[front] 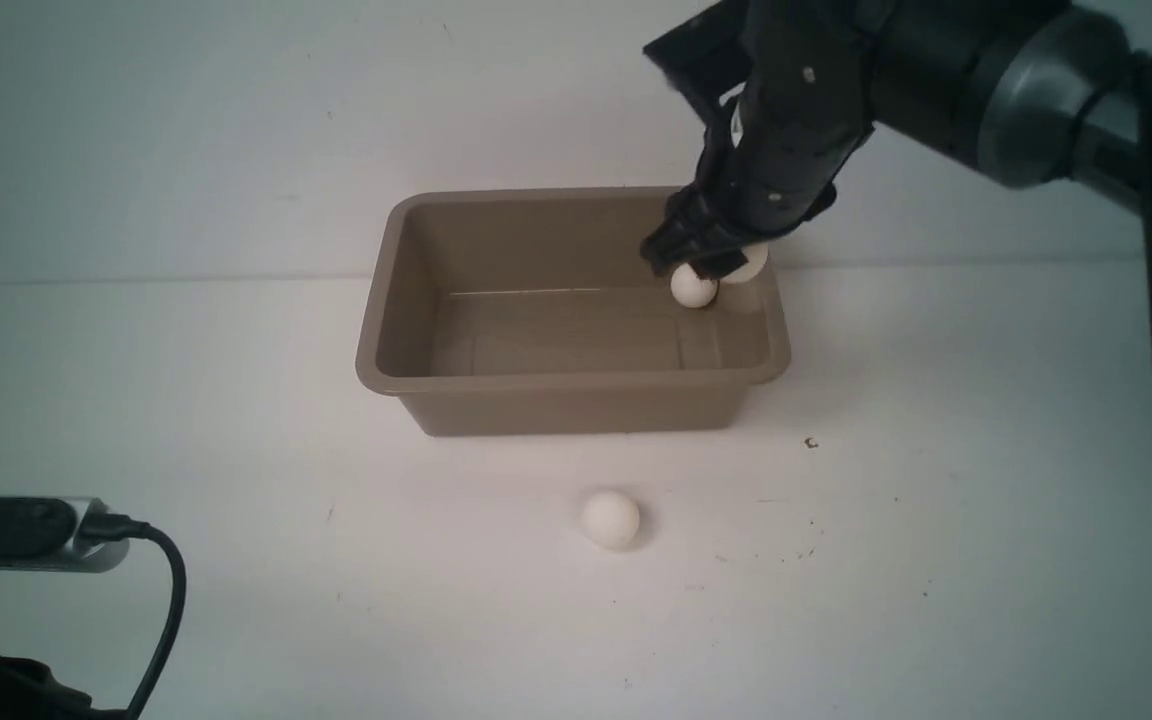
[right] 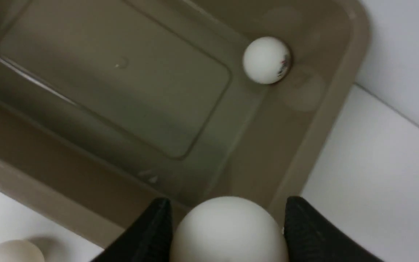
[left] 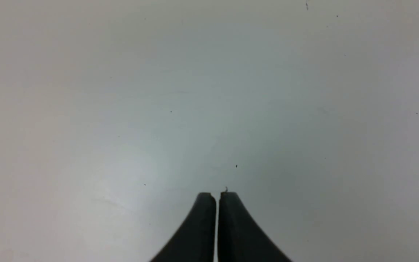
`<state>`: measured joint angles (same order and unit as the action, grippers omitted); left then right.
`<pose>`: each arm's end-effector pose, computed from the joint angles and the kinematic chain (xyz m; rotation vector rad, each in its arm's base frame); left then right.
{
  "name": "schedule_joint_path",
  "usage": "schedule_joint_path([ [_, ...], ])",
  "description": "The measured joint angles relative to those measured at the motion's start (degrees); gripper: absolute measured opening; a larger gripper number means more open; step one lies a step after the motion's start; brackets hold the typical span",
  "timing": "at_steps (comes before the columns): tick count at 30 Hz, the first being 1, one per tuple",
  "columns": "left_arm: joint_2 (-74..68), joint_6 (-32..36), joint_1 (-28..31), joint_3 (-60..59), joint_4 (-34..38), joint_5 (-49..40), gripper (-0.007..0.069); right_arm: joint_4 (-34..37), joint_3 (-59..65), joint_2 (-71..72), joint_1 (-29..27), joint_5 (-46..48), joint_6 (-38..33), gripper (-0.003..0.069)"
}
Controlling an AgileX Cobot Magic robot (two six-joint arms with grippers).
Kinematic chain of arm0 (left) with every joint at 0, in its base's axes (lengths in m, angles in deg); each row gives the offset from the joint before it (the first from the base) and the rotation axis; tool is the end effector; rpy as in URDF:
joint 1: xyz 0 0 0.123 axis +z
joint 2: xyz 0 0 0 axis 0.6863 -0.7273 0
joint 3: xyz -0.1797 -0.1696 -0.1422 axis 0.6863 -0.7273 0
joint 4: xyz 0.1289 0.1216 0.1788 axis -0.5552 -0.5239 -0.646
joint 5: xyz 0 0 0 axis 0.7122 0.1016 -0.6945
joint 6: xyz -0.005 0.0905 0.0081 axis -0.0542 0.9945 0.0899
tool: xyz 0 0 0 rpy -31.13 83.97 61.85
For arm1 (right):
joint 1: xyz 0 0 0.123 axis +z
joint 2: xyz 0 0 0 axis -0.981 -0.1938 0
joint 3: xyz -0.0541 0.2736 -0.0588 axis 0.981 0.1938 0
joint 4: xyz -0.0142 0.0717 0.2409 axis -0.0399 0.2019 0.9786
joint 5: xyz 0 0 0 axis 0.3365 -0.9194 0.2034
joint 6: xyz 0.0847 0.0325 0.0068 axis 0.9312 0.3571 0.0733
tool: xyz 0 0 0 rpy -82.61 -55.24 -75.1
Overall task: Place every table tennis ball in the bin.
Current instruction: Use the right arm to put the table tennis ball into the box
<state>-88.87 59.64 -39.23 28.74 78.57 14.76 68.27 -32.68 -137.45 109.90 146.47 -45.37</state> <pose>0.1403 -0.0038 0.2238 0.0144 2.6256 -0.1605 0.3991 0.2192 0.2834 -0.7718 2.5544 -0.1287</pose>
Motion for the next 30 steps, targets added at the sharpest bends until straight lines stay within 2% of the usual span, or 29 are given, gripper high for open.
schedule_joint_path([
  [18,0.00,0.00,0.00,0.00,0.00,0.02,-0.0004,4.68,0.00,-8.18,0.00,-4.91,-2.91,0.0358],
  [30,0.00,0.00,0.00,0.00,0.00,0.02,-0.0004,4.75,-2.40,-8.49,0.00,-3.70,-2.29,0.0437],
])
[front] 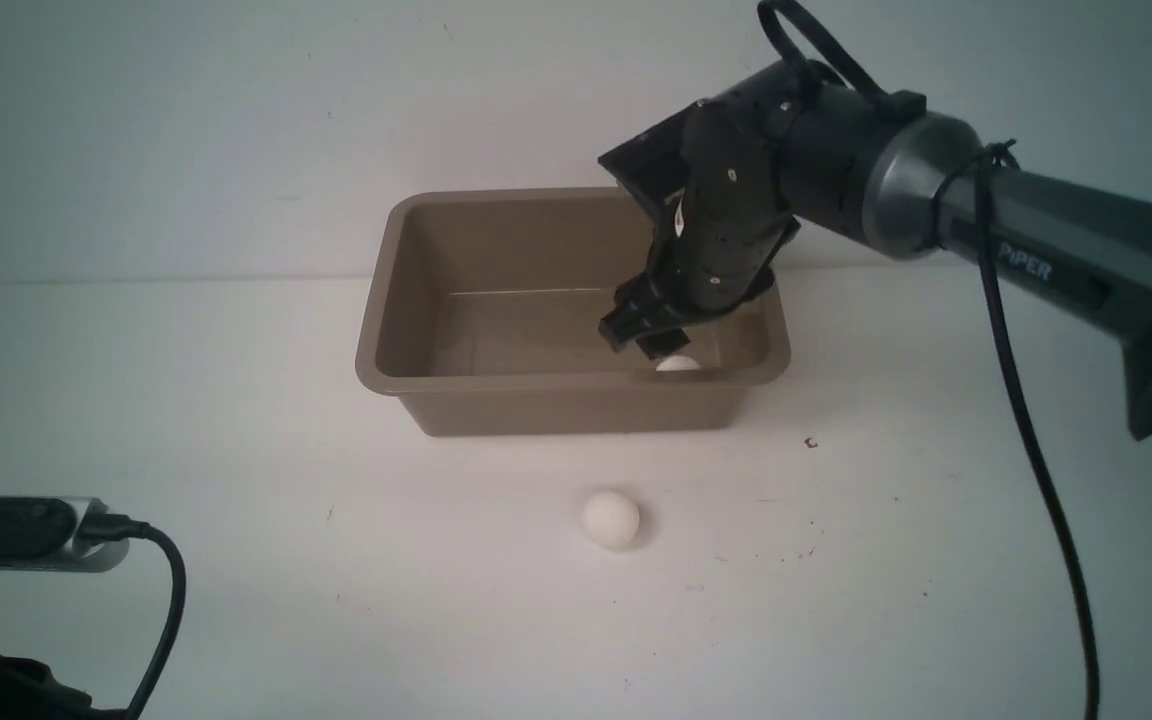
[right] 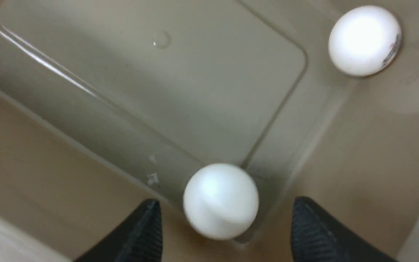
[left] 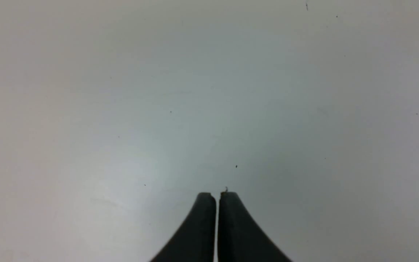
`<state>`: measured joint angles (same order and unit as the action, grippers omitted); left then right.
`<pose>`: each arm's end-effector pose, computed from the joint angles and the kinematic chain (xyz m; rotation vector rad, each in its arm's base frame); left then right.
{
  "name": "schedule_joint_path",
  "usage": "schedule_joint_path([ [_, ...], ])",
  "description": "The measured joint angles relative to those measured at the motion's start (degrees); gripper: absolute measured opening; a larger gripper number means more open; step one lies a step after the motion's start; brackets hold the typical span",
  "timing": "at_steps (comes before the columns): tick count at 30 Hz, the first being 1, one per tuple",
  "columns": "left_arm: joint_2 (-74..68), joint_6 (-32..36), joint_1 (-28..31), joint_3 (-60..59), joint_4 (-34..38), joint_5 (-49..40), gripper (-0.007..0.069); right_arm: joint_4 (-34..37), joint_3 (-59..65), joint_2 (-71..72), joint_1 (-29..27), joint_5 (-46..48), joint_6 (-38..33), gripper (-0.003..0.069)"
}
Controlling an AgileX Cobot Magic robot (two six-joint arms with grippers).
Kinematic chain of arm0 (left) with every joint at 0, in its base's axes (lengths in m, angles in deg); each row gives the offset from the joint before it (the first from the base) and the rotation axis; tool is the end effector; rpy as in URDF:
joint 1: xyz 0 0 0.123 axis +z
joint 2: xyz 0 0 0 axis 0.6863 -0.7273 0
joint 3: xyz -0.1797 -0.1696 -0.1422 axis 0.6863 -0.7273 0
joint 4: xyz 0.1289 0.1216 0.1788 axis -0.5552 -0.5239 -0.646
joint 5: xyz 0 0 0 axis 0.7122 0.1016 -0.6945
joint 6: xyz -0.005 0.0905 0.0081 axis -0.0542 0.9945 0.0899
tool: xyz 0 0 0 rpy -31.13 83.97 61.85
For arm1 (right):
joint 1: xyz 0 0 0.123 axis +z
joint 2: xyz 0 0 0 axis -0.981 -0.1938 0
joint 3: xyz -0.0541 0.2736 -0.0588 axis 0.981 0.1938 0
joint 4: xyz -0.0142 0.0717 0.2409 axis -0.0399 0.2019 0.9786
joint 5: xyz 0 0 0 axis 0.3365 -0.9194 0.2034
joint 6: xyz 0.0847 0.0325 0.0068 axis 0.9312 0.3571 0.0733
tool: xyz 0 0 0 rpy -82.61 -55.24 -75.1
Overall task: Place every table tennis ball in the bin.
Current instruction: Use the right arm to put the table tennis ball into the box, then use the right arm to clamp the table tennis ball closest to it
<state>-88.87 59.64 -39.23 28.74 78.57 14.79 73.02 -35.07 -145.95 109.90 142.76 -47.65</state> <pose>0.1403 -0.0038 0.2239 0.0143 2.6251 -0.1603 0.4200 0.2399 0.2268 -0.8290 2.6053 -0.0453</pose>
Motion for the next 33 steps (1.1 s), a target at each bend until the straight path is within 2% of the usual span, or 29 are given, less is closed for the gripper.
schedule_joint_path([
  [5,0.00,0.00,0.00,0.00,0.00,0.00,-0.0004,1.80,-10.29,-0.12,0.00,8.51,0.01,0.0441],
  [9,0.00,0.00,0.00,0.00,0.00,0.00,-0.0004,4.69,-16.93,-0.12,0.00,11.76,0.08,0.0441],
  [15,0.00,0.00,0.00,0.00,0.12,-0.18,-0.0004,21.03,-20.95,3.93,0.66,13.04,3.59,0.0441],
  [17,0.00,0.00,0.00,0.00,0.12,-0.31,-0.0004,23.03,-20.75,4.21,2.24,13.11,3.37,0.0441],
  [20,0.00,0.00,0.00,0.00,0.12,-0.92,-0.0004,22.09,-17.94,4.32,5.84,13.05,3.18,0.0441],
  [26,0.00,0.00,0.00,0.00,0.12,-1.49,-0.0004,15.62,-6.81,4.32,13.18,13.00,3.05,0.0441],
  [33,0.00,0.00,0.00,0.00,0.24,-1.58,-0.0004,6.76,2.45,4.32,15.43,12.86,5.27,0.0441],
])
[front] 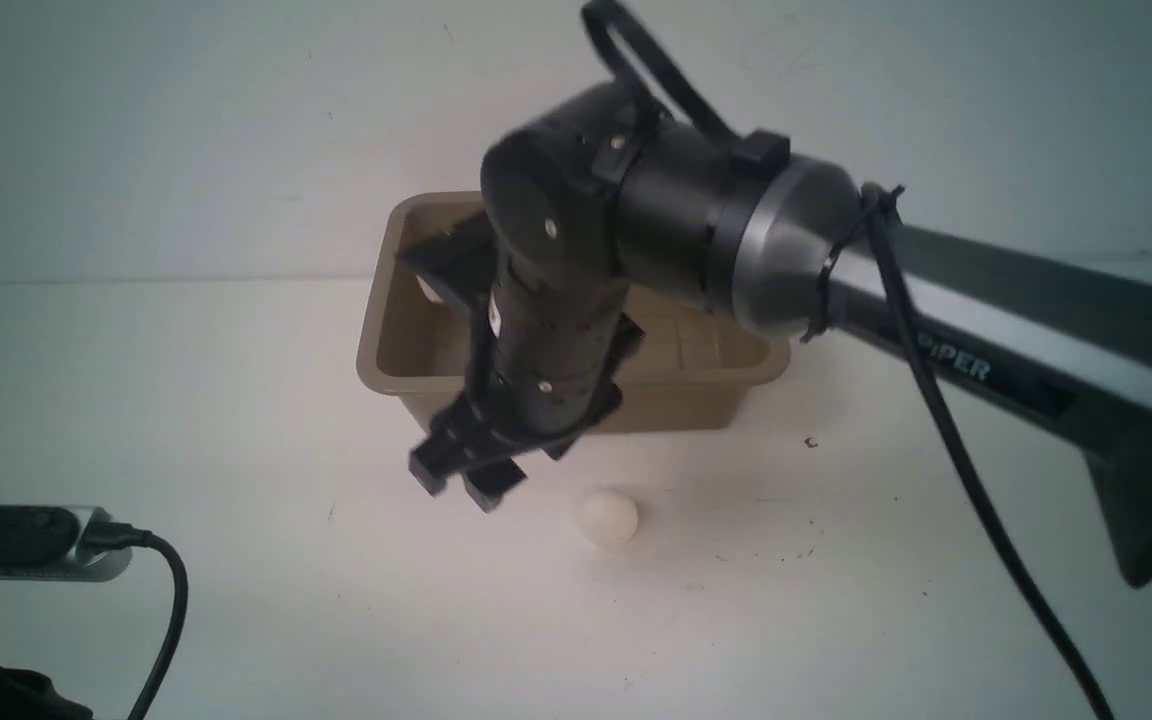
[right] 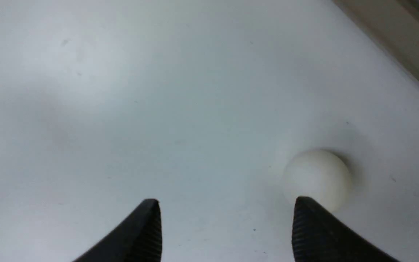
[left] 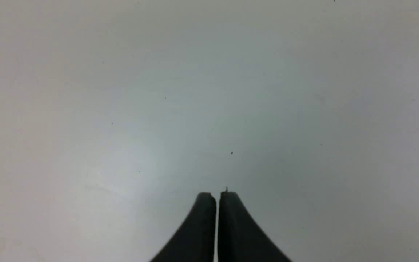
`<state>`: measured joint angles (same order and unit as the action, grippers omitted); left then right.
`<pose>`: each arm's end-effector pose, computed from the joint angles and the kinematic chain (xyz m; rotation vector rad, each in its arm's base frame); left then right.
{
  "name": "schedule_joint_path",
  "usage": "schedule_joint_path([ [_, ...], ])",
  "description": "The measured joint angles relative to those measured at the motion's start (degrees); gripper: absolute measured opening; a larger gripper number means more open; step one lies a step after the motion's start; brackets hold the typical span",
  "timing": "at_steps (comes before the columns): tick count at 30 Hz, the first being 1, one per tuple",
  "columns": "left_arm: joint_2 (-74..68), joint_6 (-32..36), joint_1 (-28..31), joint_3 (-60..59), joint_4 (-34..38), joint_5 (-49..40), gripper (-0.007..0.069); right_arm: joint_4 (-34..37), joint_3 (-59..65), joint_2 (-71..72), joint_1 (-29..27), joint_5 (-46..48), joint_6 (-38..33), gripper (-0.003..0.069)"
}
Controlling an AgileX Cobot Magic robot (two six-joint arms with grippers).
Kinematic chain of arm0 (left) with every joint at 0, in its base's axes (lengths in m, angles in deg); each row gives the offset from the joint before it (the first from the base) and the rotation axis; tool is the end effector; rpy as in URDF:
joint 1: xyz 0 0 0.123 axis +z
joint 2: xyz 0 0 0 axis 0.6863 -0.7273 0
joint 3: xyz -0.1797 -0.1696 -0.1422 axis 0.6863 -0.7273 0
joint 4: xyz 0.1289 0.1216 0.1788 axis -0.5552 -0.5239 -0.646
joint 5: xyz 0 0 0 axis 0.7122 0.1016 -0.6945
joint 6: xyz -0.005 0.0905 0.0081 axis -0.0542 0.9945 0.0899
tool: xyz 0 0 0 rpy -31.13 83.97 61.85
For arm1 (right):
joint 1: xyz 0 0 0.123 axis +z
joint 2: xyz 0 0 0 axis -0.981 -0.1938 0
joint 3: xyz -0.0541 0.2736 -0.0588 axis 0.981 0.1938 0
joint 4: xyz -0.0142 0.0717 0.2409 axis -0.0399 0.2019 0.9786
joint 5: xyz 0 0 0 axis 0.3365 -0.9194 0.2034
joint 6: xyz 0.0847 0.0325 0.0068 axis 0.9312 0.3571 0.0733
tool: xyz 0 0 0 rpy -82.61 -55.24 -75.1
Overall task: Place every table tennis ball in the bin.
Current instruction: Use the right arm to clamp the table tennis ball closest to it
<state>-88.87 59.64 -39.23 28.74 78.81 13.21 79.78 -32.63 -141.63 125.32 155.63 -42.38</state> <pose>0.1382 -0.0046 0.2228 0.0155 2.6508 -0.1736 0.3123 0.3256 0.2436 -1.0801 2.7493 0.0885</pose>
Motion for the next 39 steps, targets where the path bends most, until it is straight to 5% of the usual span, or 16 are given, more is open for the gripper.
schedule_joint_path([
  [13,0.00,0.00,0.00,0.00,0.77,0.00,-0.0004,-7.49,1.68,-0.78,-0.05,-0.57,0.29,0.0441],
  [39,0.00,0.05,0.00,0.00,0.93,-0.02,-0.0004,-3.89,2.23,-2.65,-3.42,-1.40,0.29,0.0441],
])
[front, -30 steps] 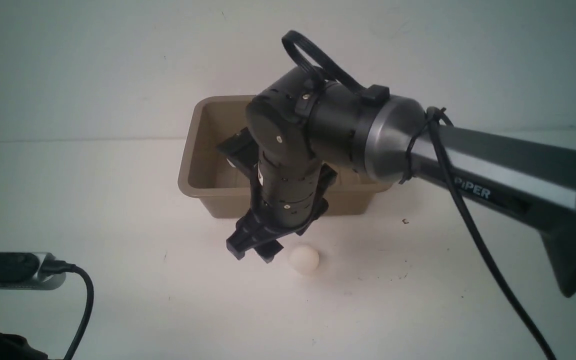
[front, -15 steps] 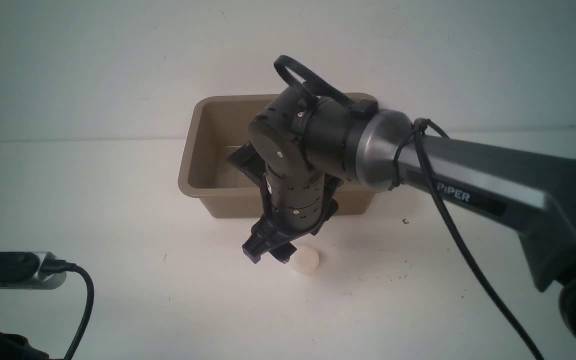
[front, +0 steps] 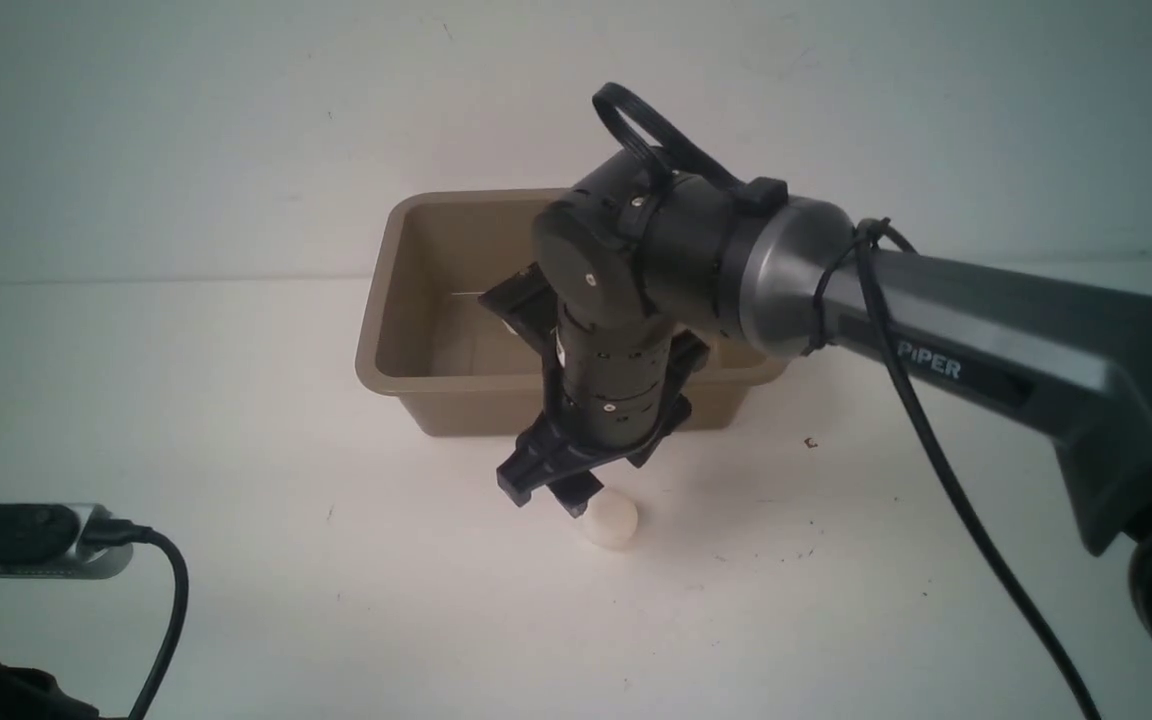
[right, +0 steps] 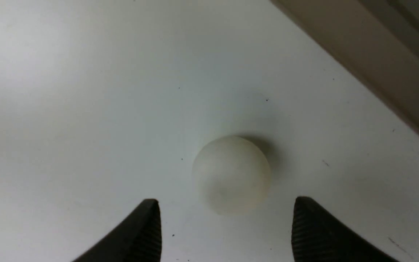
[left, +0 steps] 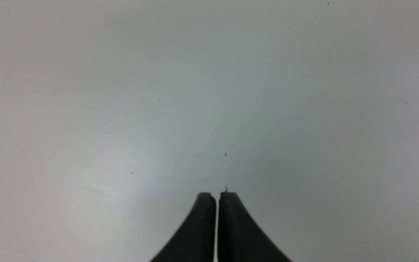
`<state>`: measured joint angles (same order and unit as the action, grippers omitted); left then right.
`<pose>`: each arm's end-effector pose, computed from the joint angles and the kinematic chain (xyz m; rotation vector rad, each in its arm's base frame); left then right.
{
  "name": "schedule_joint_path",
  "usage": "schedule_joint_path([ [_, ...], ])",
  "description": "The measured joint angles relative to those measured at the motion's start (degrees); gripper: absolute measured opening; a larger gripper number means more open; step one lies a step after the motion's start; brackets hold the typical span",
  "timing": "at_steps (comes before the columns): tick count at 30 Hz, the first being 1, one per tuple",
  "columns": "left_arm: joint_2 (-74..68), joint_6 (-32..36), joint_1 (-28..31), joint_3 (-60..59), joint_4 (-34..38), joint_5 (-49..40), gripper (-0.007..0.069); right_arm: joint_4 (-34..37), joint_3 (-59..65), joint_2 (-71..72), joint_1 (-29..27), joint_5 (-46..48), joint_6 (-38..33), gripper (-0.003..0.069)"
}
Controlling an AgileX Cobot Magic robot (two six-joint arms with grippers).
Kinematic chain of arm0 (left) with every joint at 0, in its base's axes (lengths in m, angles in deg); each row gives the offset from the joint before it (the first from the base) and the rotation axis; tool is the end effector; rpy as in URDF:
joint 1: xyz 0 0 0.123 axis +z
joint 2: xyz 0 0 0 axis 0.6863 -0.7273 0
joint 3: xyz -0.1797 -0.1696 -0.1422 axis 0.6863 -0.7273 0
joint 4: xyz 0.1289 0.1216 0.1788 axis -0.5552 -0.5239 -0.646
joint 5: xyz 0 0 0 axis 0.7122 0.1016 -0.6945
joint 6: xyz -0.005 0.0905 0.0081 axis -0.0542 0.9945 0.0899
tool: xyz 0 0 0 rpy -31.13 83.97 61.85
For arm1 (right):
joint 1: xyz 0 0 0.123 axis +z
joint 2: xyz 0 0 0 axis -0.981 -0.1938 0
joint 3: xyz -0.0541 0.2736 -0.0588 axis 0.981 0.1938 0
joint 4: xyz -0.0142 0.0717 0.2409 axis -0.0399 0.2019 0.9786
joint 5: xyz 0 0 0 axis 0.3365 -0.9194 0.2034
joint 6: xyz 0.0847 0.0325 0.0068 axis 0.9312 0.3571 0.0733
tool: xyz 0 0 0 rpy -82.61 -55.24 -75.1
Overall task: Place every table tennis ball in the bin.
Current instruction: Use the right arm to clamp the table tennis ball closest to it
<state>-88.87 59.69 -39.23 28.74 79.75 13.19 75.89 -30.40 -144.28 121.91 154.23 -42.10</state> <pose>0.1383 -0.0056 0.2230 0.0043 2.6483 -0.1919 0.3371 0.3042 0.2131 -1.0287 2.8000 -0.0438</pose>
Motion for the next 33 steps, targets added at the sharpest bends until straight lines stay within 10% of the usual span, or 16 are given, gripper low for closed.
schedule_joint_path([
  [33,0.00,0.00,0.00,0.00,0.06,0.00,-0.0004,0.02,1.23,-5.71,-0.17,-3.82,0.52,0.0360],
])
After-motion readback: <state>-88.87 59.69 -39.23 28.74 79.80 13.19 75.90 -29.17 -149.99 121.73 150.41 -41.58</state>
